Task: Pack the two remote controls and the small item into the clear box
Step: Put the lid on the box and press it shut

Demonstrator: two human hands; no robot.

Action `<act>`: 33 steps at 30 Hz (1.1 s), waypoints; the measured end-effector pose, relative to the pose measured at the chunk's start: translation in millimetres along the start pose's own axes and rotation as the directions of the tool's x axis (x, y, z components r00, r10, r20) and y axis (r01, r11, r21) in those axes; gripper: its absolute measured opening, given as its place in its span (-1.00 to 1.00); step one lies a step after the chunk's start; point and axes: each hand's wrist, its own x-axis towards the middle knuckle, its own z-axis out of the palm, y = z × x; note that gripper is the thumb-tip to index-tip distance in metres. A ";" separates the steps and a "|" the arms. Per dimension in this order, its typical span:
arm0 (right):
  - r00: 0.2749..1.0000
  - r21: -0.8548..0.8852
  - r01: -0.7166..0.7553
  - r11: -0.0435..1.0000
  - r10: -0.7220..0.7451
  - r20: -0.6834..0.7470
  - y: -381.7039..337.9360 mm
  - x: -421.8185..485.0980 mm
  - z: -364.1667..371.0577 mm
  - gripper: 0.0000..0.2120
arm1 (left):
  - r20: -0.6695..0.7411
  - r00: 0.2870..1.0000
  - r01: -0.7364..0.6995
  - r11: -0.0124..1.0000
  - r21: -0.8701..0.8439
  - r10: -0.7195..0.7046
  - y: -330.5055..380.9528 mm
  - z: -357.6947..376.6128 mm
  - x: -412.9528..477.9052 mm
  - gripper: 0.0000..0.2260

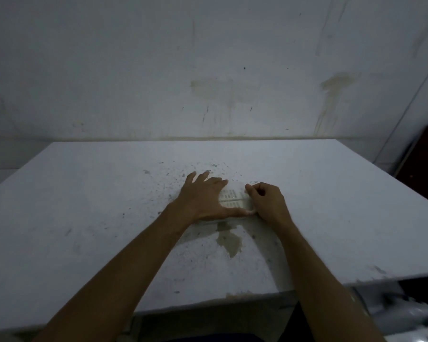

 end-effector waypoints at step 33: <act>0.997 0.028 0.015 1.000 -0.013 -0.078 -10.0 -16.4 10.1 -0.60 | -0.034 0.997 0.049 0.900 -0.433 -0.071 -65.3 19.1 -72.1 -0.51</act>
